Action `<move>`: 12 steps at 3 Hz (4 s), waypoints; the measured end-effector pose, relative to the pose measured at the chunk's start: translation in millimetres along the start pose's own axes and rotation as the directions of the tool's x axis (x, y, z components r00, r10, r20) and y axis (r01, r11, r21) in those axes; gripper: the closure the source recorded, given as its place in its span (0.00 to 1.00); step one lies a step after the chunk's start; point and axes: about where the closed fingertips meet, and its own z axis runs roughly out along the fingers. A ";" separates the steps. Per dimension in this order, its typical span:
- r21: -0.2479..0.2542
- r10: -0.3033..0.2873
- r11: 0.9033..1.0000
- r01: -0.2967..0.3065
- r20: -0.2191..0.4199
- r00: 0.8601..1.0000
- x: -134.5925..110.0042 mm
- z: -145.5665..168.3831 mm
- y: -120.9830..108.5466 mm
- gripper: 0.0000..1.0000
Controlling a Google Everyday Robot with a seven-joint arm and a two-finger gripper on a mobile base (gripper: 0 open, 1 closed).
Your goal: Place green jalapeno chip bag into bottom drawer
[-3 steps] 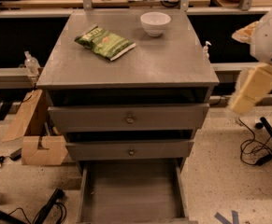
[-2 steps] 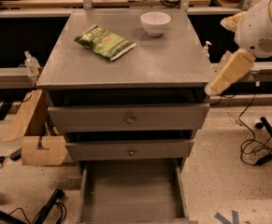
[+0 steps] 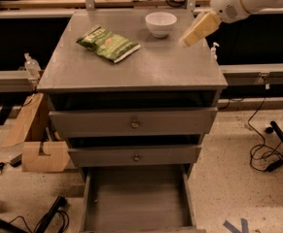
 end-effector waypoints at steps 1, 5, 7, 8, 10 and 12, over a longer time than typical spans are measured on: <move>0.044 -0.017 0.999 0.016 0.018 1.000 -12.3 -18.6 -15.2 0.00; -0.232 0.019 0.972 0.030 0.206 0.978 -54.0 225.0 1.4 0.00; -0.272 -0.021 0.960 0.068 0.172 0.985 -84.9 288.0 28.3 0.13; -0.273 -0.045 0.961 0.055 0.043 0.998 -65.7 312.7 35.6 0.14; -0.309 -0.030 0.951 0.007 -0.070 0.997 -40.5 332.6 50.8 0.62; -0.309 -0.030 0.951 0.007 -0.070 0.997 -43.3 329.3 51.3 1.00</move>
Offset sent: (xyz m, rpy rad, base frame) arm 0.0611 0.0222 0.0151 0.0330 -0.0615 0.0648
